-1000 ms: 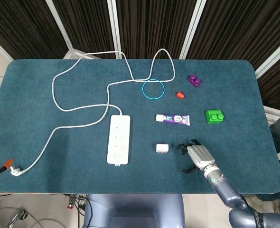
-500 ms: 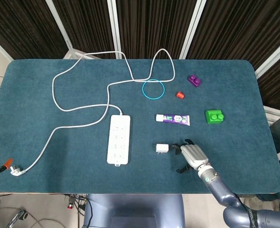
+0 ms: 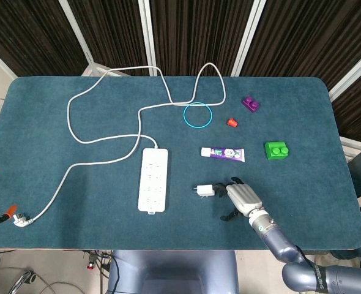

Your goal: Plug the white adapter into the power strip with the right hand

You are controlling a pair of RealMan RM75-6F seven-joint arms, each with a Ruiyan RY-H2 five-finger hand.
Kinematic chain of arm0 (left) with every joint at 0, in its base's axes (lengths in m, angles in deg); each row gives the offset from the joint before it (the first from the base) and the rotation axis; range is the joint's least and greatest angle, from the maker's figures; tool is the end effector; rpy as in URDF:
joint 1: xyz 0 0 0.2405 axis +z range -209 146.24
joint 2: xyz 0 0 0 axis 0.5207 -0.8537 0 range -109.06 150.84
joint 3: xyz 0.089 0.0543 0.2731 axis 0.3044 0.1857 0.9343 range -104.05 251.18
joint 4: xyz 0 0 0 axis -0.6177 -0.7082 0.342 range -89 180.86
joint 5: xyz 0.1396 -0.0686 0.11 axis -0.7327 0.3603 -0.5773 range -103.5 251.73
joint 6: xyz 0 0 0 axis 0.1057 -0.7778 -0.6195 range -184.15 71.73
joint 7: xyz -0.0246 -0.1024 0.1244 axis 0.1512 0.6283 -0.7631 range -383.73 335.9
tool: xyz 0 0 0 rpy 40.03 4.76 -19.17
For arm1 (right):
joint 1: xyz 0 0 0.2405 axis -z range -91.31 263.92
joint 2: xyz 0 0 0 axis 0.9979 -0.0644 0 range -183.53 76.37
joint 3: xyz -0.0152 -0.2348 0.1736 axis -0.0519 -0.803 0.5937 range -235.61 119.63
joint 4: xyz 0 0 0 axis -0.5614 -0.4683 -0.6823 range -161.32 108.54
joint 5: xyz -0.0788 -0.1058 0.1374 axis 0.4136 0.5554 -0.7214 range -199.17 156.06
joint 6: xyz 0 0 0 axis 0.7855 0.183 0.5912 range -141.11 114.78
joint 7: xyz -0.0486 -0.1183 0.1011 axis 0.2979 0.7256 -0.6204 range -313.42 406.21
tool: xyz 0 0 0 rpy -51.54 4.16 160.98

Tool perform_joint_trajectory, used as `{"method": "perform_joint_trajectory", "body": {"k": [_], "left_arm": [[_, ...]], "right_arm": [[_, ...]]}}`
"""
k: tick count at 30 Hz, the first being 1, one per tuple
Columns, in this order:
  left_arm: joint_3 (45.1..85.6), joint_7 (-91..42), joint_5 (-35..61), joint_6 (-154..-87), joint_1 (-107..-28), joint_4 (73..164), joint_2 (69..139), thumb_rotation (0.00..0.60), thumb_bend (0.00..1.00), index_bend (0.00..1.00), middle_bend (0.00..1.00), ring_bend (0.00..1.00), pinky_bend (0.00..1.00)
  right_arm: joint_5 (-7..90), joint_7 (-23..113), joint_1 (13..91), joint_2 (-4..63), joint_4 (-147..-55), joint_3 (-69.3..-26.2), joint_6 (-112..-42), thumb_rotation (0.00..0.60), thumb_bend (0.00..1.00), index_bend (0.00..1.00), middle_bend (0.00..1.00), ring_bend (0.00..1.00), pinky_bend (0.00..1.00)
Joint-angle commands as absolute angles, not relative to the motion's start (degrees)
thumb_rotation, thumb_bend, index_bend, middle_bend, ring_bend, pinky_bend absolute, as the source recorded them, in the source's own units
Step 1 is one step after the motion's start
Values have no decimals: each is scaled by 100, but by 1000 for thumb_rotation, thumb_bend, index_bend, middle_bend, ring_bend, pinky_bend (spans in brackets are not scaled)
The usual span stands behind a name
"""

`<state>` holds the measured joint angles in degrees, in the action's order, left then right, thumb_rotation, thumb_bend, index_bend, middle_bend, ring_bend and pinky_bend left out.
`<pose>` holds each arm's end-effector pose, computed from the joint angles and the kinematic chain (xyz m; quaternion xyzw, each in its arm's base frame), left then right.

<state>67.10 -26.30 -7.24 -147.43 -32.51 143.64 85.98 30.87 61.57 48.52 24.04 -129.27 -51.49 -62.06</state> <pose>-0.3320 0.1879 0.2098 -0.5111 -0.3949 -0.4221 0.6362 -0.2002 -0.3214 0.0176 0.7069 -0.5437 0.3053 0.3337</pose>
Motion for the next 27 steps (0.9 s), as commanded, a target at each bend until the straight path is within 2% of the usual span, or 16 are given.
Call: {"method": "perform_joint_trajectory", "body": {"k": [1,12,16,20,23,27], "left_arm": [[6712,-2632,-737,-14759,-3245,14389,8594,600,136,180,97,0,108],[6692,-2593,-702,-14779,-3229,14437,8602,600,135,180,97,0,110],[6688,-2581,-702,-14786,-3226,14445,8600,600,136,180,97,0,110],[6680,-2564,-698,-14803,-3218,14451,8601,600,136,181,97,0,110],[6682,-2555,-696,-14795,-3217,14455,8594,600,135,181,97,5,124],[6685,-2569,-649,-14738,-3227,14448,8589,600,135,185,96,23,151]], "right_arm": [[3062,6161,4814,2422,-12944,-5135,-6199,600,189,264,392,279,87],[3067,6333,4597,2490,-13239,-4936,-6458,600,189,265,392,284,87],[3076,6489,4527,2585,-13246,-4763,-6805,600,189,265,389,284,94],[3057,6677,4463,2729,-13078,-4705,-7030,600,189,265,312,243,102],[2902,6535,4407,2804,-12897,-4677,-6846,600,189,250,241,201,118],[2899,6139,4360,2873,-12610,-4640,-6481,600,189,236,220,191,134]]}}
